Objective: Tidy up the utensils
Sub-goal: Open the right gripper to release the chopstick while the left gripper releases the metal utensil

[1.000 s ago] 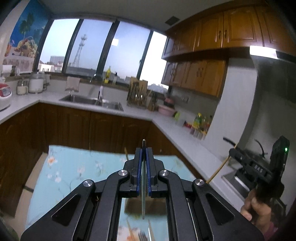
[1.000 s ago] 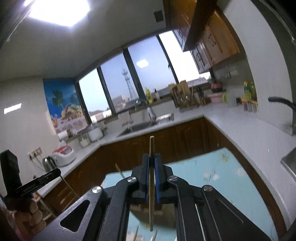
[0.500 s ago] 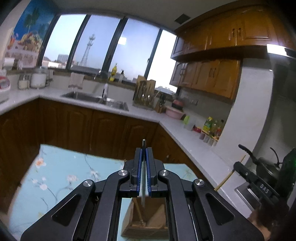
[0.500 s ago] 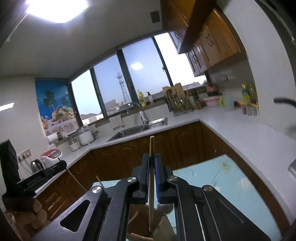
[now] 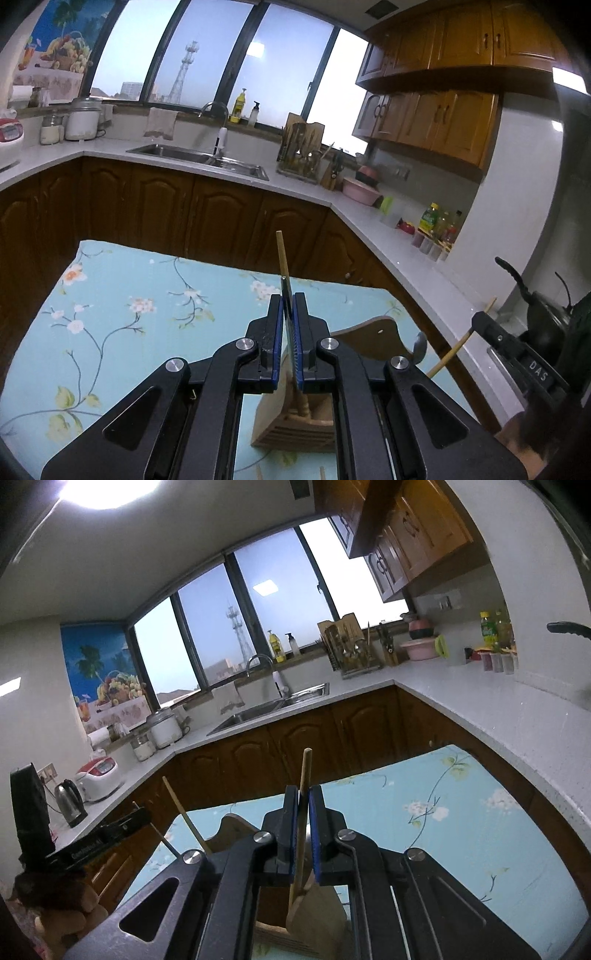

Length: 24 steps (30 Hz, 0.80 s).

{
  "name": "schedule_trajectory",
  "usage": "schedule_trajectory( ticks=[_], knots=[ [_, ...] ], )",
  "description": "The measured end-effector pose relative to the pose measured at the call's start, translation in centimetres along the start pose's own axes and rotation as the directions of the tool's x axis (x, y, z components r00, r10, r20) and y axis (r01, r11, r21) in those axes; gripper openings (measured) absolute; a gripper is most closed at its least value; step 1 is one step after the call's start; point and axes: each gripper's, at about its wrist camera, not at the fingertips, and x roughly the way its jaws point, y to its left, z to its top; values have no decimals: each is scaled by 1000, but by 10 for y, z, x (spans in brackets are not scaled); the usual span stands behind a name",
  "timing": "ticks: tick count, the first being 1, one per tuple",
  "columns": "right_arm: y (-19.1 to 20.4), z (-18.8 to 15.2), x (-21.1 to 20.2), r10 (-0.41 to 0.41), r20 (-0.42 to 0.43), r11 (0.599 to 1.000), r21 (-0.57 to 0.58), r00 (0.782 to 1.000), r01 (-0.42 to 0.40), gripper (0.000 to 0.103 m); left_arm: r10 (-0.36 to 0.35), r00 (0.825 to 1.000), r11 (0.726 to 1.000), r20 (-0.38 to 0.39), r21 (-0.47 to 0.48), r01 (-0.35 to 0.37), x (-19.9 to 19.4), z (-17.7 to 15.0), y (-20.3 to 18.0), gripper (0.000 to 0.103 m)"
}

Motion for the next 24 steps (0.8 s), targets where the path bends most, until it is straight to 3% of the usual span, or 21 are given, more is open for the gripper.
schedule_trajectory(
  ticks=[10, 13, 14, 15, 16, 17, 19, 20, 23, 24],
  knots=[
    [0, 4, 3, -5, -34, 1000, 7, 999, 5, 6, 4, 1000, 1000, -26, 3, -4, 1, 6, -4, 5],
    [-1, 5, 4, 0, -44, 1000, 15, 999, 1, 11, 4, 999, 1000, -35, -5, -4, 0, 7, -3, 6],
    [-2, 6, 3, 3, -48, 1000, 21, 999, -2, 13, 4, 999, 1000, -37, -10, -4, -2, 7, -3, 10],
    [-2, 7, 3, 4, -50, 1000, 25, 999, -3, 15, 6, 999, 1000, -38, -15, -6, -3, 7, -2, 23],
    [-3, 7, 1, 8, -48, 999, 31, 999, -7, 22, 7, 999, 1000, -34, -24, -8, -8, 6, -1, 32],
    [-4, 8, -1, 9, -42, 999, 36, 999, -7, 35, 7, 1000, 1000, -24, -30, -8, -12, 6, 1, 44],
    [-5, 10, -10, 19, -21, 999, 45, 1000, -18, 57, 9, 1000, 999, -4, -35, -9, -22, 3, 2, 49],
    [-5, 10, -16, 22, -6, 999, 45, 1000, -22, 62, 7, 1000, 999, 3, -36, -7, -28, 2, 3, 50],
    [-5, 11, -30, 27, 18, 999, 42, 999, -27, 75, 32, 999, 999, 8, -45, -31, -43, -3, 8, 70],
    [-5, 12, -35, 31, 22, 999, 43, 999, -32, 77, 42, 999, 998, 10, -56, -42, -50, -6, 10, 72]
  ],
)
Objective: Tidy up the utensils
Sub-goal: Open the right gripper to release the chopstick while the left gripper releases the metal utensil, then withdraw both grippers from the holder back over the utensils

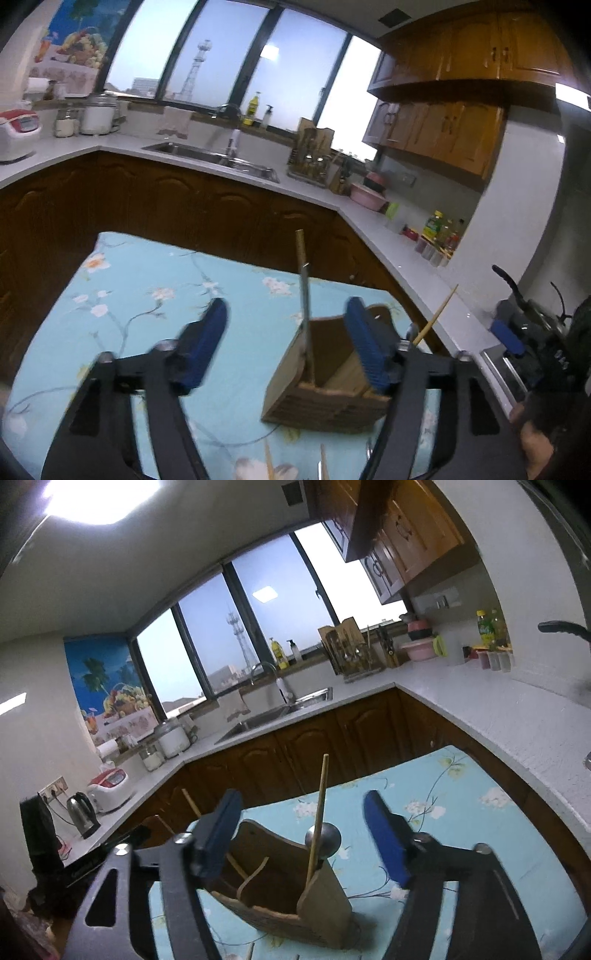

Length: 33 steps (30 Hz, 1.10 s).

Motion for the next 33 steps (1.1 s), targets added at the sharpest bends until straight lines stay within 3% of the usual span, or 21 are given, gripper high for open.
schedule_trajectory(
  ticks=[5, 12, 22, 33],
  knots=[
    [1, -6, -25, 21, 10, 1000, 10, 1000, -21, 91, 3, 1000, 999, -18, -50, -4, -24, -17, 13, 74],
    [-6, -30, -60, 15, -12, 1000, 16, 1000, -15, 94, 26, 998, 997, -59, -69, -30, -60, -58, 22, 80],
    [-21, -96, -101, -69, -128, 997, -35, 989, 65, 96, 29, 984, 997, -179, -71, -42, -86, -121, 32, 81],
    [-35, -144, -110, -105, -238, 994, -43, 966, 97, 96, 58, 961, 995, -270, -63, -77, -89, -162, 38, 81]
  ],
)
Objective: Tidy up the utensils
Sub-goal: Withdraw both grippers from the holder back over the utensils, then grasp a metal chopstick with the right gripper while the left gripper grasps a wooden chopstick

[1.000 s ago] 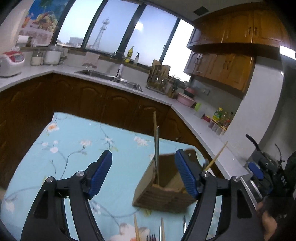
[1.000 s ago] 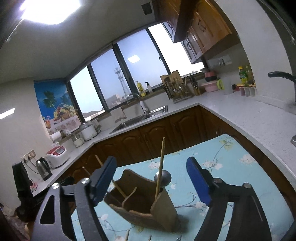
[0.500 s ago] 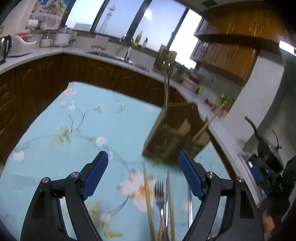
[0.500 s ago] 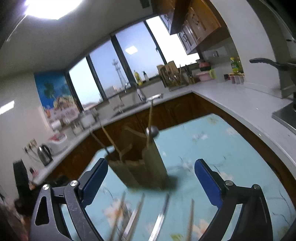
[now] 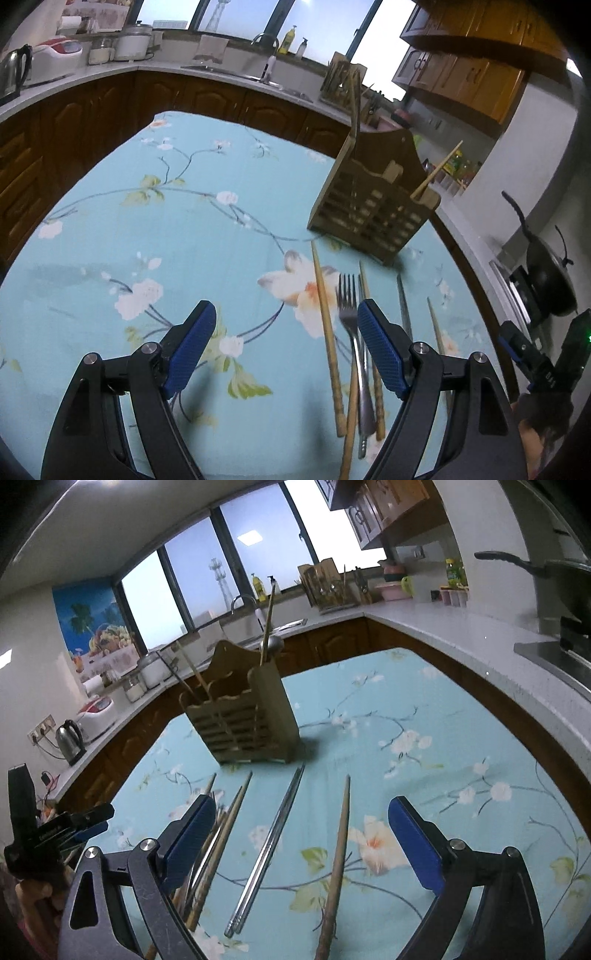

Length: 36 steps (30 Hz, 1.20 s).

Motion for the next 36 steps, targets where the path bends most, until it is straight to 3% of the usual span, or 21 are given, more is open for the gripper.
schedule_trajectory(
  ticks=[15, 22, 29, 36],
  knots=[
    [12, 6, 26, 11, -49, 999, -37, 999, -13, 92, 13, 999, 1000, -47, 21, -12, 23, 10, -4, 81],
    [13, 14, 58, -20, -137, 999, -38, 990, 15, 56, 33, 997, 999, -74, 42, -30, 40, 24, -6, 81],
    [17, 8, 103, -41, -278, 999, -42, 960, 30, 22, 66, 990, 995, -123, 80, -56, 67, 36, -11, 81],
    [20, 6, 129, -67, -336, 997, -53, 939, 53, 16, 99, 982, 989, -163, 129, -78, 96, 54, -20, 80]
  ],
)
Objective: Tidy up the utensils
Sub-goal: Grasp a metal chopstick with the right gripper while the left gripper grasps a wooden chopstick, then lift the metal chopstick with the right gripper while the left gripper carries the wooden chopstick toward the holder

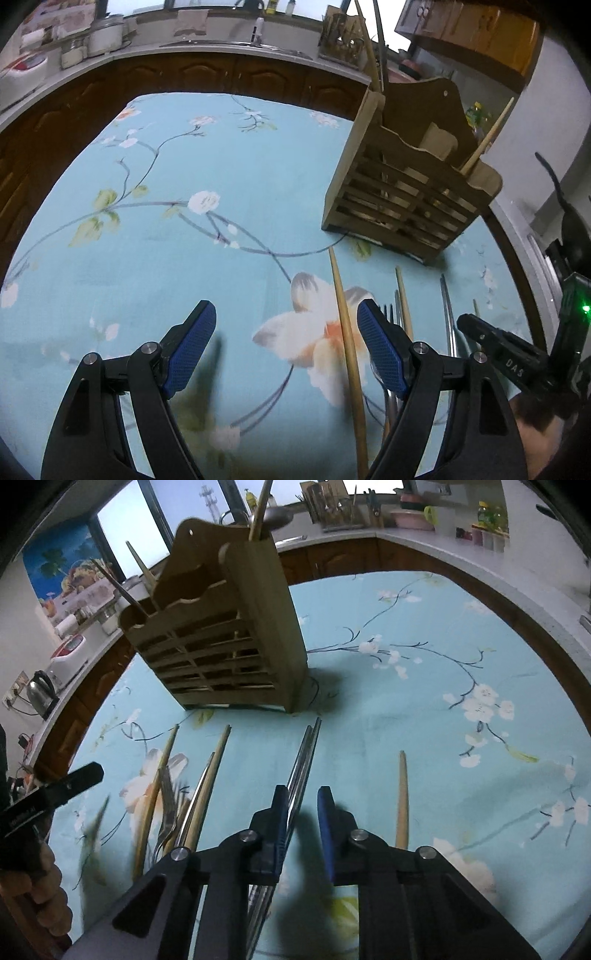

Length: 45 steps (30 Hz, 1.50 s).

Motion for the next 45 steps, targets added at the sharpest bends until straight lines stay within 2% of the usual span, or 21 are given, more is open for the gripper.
schedule_trajectory(
  ticks=[4, 9, 13, 15, 17, 26, 28, 30, 31, 32, 36, 41, 45],
  knots=[
    [-1, 4, 12, -10, -27, 1000, -1, 1000, 10, 14, 10, 1000, 999, -19, 38, -9, 13, 11, -8, 78],
    [1, 14, 18, -37, -32, 999, -14, 999, 37, 10, 15, 998, 997, -66, 80, -10, 36, 23, -16, 58],
    [-3, 24, 24, -42, -36, 999, -5, 998, 42, 8, 13, 996, 994, -88, 113, -3, 50, 27, -24, 52],
    [-3, 29, 28, -46, -36, 999, -7, 998, 46, 7, 18, 994, 992, -105, 126, -4, 58, 27, -27, 41],
    [-3, 34, 34, -47, -36, 999, -9, 998, 46, 7, 11, 992, 992, -127, 129, 5, 66, 27, -29, 35],
    [-2, 41, 42, -49, -17, 998, -25, 999, 49, 8, 24, 991, 975, -131, 221, 6, 71, 24, -51, 34],
    [-5, 41, 42, -38, -17, 999, -15, 999, 38, 8, 43, 992, 969, -120, 248, -12, 70, 22, -55, 31],
    [-3, 41, 43, -44, -18, 999, -24, 999, 44, 8, 73, 992, 961, -98, 273, -44, 70, 21, -57, 20],
    [-2, 40, 42, -51, -16, 998, -33, 999, 50, 8, 72, 993, 960, -93, 276, -44, 70, 21, -57, 16],
    [0, 40, 43, -54, -14, 998, -38, 998, 54, 8, 72, 993, 960, -89, 276, -45, 71, 20, -59, 9],
    [-1, 38, 41, -42, -9, 999, -17, 999, 42, 6, 69, 994, 964, -88, 262, -43, 67, 21, -57, 5],
    [-7, 36, 26, 17, 4, 999, 28, 1000, -17, 4, 19, 998, 979, -61, 202, -6, 43, 21, -43, 4],
    [-4, 35, -4, 57, 55, 998, 31, 997, -59, 4, -64, 998, 986, -26, 151, 67, 8, 23, -35, 4]
  ],
)
